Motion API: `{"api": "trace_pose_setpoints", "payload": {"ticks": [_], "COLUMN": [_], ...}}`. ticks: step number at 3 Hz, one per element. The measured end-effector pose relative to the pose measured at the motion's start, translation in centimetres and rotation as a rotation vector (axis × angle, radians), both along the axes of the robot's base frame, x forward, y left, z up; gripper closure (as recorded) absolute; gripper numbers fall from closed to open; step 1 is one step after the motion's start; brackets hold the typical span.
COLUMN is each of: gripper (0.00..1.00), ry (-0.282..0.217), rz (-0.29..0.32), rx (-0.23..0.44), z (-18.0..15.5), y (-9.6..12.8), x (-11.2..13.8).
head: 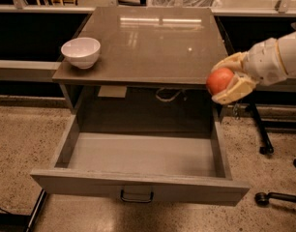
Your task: Pick apple from top drawer and place on counter
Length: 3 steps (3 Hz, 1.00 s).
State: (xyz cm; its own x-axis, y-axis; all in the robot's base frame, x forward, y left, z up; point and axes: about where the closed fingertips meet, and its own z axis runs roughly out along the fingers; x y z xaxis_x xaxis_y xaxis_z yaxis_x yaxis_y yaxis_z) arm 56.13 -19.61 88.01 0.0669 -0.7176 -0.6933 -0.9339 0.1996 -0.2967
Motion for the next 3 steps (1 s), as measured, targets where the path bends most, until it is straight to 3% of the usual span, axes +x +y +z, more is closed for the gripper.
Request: {"api": "trace_pose_setpoints", "payload": {"ticks": [1,2,3], "gripper": [1.0,1.0,1.0], "ry": [-0.035,-0.034,-0.049], "rz": [-0.025,-0.025,-0.102], "rx": [0.106,0.106,0.138], "z": [4.1,4.1,3.8], "y": [0.1,0.1,0.6], "x": [4.1,4.1,7.0]}}
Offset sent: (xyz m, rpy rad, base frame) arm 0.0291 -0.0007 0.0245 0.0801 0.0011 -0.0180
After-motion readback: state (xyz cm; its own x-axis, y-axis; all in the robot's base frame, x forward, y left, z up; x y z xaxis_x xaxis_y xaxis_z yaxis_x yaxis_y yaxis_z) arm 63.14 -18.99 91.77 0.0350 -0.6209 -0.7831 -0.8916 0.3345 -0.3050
